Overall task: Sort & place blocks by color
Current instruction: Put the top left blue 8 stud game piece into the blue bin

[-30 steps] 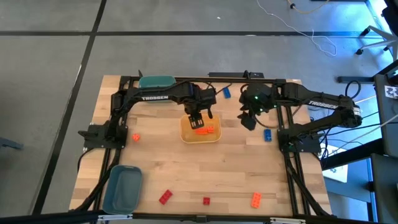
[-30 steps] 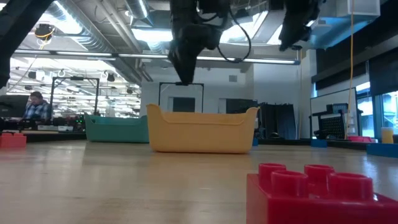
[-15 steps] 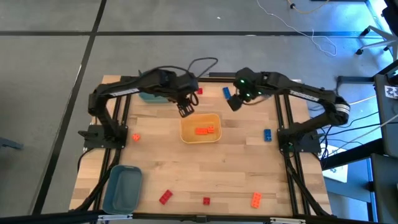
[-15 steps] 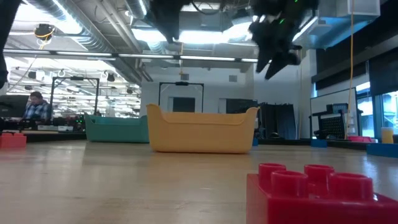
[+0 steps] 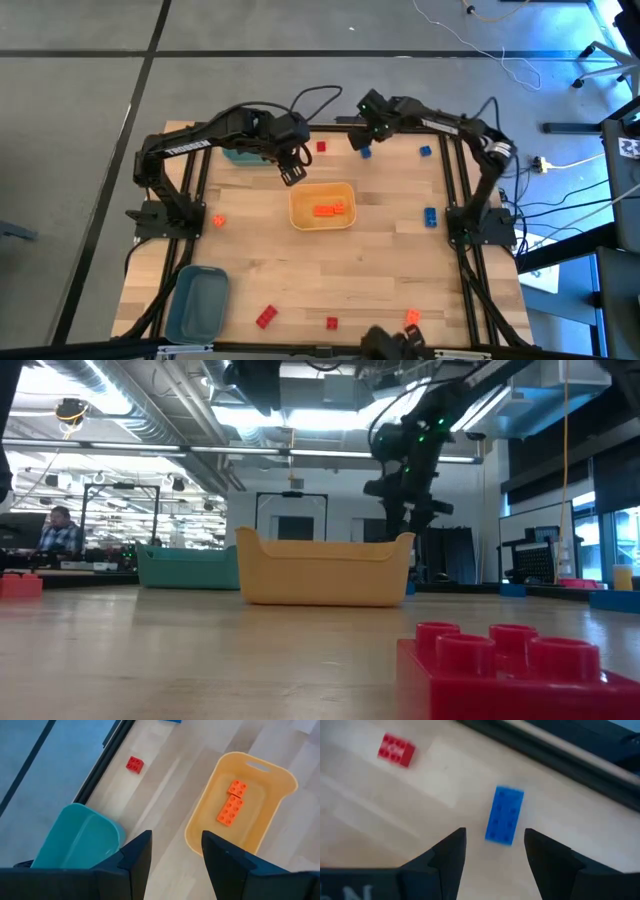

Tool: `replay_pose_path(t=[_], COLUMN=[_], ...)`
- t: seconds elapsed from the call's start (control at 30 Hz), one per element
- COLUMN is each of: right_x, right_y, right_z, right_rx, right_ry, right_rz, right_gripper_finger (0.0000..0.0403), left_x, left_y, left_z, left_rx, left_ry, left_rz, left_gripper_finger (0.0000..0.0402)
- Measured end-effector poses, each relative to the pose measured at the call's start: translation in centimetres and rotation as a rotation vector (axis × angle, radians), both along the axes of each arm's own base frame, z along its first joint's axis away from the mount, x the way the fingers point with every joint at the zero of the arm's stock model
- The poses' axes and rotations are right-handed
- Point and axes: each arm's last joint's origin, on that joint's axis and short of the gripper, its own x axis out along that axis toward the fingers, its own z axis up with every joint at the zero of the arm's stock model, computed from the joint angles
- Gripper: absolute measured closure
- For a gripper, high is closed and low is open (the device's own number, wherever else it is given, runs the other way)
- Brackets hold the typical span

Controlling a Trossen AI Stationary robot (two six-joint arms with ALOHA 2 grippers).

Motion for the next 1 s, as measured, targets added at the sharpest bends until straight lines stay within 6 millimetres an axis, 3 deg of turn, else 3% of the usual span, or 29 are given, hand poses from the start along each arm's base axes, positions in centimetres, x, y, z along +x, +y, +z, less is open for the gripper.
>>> replay_pose_path(t=[0.2, 0.37, 0.5, 1.0], right_x=[0.7, 0.2, 0.2, 0.4], right_y=[-2.7, -3.4, -3.7, -4.3], right_z=[-2.3, -5.1, -6.2, -6.7], right_rx=[0.053, 0.139, 0.164, 0.18], right_ry=[0.043, 0.132, 0.139, 0.084], right_rz=[-0.021, -0.042, -0.043, -0.039], right_gripper_finger=[0.0201, 0.0201, 0.0201, 0.0201], left_x=[0.0, 0.0, 0.0, -0.1], left_y=[0.0, 0.1, 0.1, 0.1], left_z=[0.0, 0.0, 0.0, 0.0], left_rx=[0.011, 0.016, 0.022, 0.037], left_ry=[0.002, 0.003, 0.004, 0.01], left_rz=[0.007, 0.011, 0.014, 0.023], left_gripper_finger=[0.0236, 0.0236, 0.0236, 0.0237])
